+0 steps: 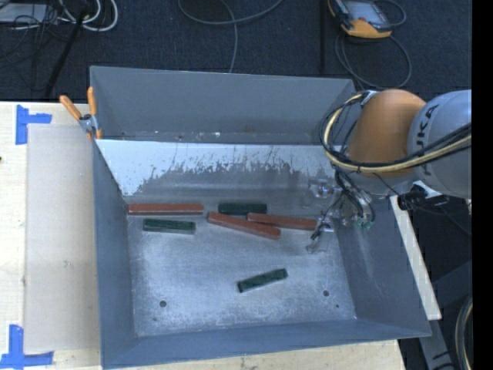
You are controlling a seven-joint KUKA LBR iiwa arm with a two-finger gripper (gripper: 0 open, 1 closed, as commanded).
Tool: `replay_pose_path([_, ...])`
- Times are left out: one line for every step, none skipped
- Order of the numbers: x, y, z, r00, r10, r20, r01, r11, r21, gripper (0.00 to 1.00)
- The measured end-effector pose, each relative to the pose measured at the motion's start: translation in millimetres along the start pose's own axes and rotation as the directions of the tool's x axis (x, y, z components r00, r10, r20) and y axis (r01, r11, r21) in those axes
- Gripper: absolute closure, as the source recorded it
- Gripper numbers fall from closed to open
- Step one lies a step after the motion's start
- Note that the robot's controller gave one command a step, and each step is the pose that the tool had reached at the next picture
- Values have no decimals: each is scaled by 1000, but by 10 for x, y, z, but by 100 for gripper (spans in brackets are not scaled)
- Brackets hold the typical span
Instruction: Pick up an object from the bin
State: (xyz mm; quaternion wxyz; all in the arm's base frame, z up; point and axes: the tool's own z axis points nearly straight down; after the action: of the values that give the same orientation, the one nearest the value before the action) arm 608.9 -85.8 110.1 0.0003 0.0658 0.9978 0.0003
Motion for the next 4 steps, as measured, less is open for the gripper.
replay_pose_path([-30,56,252,978,-206,-1,206,978,0,0])
replay_pose_path([-39,11,398,999,-36,-2,36,999,0,100])
replay_pose_path([-40,11,398,999,-37,-2,37,999,0,100])
replay_pose_path([-32,12,371,999,-37,-3,37,999,0,100])
